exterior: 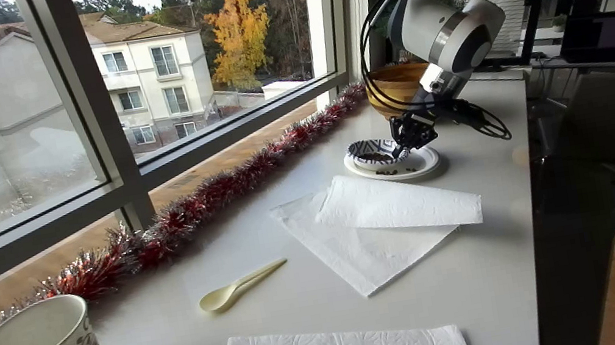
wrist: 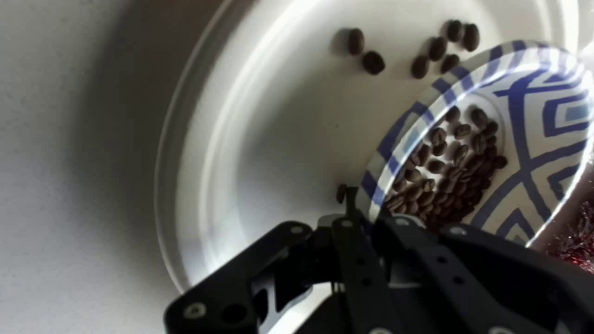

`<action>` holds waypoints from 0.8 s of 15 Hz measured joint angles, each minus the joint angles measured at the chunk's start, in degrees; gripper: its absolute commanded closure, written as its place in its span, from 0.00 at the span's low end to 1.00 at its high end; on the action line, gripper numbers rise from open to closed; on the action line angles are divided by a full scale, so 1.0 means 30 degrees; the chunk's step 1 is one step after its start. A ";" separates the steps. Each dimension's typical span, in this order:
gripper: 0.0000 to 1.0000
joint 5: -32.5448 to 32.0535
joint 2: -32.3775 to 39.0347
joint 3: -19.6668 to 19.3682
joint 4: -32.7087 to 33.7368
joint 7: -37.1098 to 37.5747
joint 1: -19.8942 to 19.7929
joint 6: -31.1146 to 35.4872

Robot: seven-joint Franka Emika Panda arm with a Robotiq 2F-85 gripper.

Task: Put the bowl on the white plate

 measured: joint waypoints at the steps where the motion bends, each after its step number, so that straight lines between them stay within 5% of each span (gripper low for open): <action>1: 0.99 -0.0279 -0.0013 -0.0143 0.0000 0.0201 0.0049 -0.0108; 12: 0.99 -0.2535 -0.0180 -0.1102 -0.0068 0.1488 -0.0012 -0.0966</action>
